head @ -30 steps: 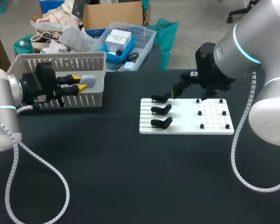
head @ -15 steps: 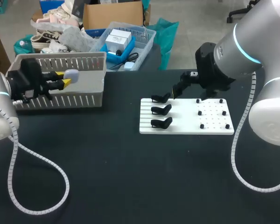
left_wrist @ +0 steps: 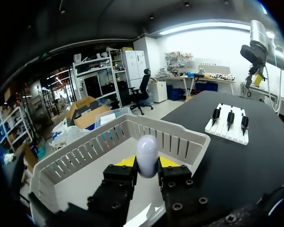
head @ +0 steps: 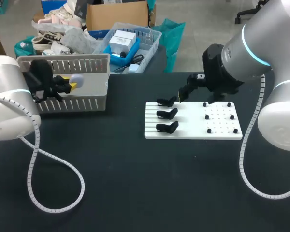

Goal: Pick up each earbud case from the left stands, insert the matching earbuds, close the lid, and place the case in the box.

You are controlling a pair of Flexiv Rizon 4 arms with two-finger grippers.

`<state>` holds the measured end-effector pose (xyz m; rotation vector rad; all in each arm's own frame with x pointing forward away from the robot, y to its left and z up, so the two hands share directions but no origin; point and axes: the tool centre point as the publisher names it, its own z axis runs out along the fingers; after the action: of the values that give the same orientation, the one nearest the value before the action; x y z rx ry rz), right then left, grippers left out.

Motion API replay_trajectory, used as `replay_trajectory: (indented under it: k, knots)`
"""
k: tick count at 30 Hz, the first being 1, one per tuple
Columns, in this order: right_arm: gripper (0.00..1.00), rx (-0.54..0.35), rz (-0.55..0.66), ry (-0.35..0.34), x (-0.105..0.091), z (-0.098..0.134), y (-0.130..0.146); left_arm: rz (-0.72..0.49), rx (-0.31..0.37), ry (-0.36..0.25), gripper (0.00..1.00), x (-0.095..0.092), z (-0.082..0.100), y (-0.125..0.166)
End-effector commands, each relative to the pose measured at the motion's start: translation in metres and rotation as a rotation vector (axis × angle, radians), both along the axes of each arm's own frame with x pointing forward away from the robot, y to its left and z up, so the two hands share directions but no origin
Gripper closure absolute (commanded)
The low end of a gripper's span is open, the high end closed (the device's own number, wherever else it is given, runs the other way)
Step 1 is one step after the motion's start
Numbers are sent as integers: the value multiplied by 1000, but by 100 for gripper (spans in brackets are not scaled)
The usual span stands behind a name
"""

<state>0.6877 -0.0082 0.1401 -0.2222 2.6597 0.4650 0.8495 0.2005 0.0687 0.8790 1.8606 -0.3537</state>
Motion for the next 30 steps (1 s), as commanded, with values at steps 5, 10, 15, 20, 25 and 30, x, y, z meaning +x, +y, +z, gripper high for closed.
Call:
replay_trajectory:
  k: [5,10,15,20,25,30]
  knots:
    - [0,-2,-7,-9,-2,-1,1,89,31,1,0,15,-8,-2]
    - [0,-2,-7,-9,-2,-1,1,105,39,-39,0,13,3,1]
    - [0,-2,-7,-9,-2,-1,1,61,38,-117,0,3,26,-9]
    - [0,-2,-7,-9,-2,-1,1,-51,10,-143,0,-14,41,-35]
    - [0,-2,-7,-9,-2,-1,1,-191,-13,-154,0,-34,55,-70]
    - [0,-2,-7,-9,-2,-1,1,-268,-37,-173,0,-45,65,-92]
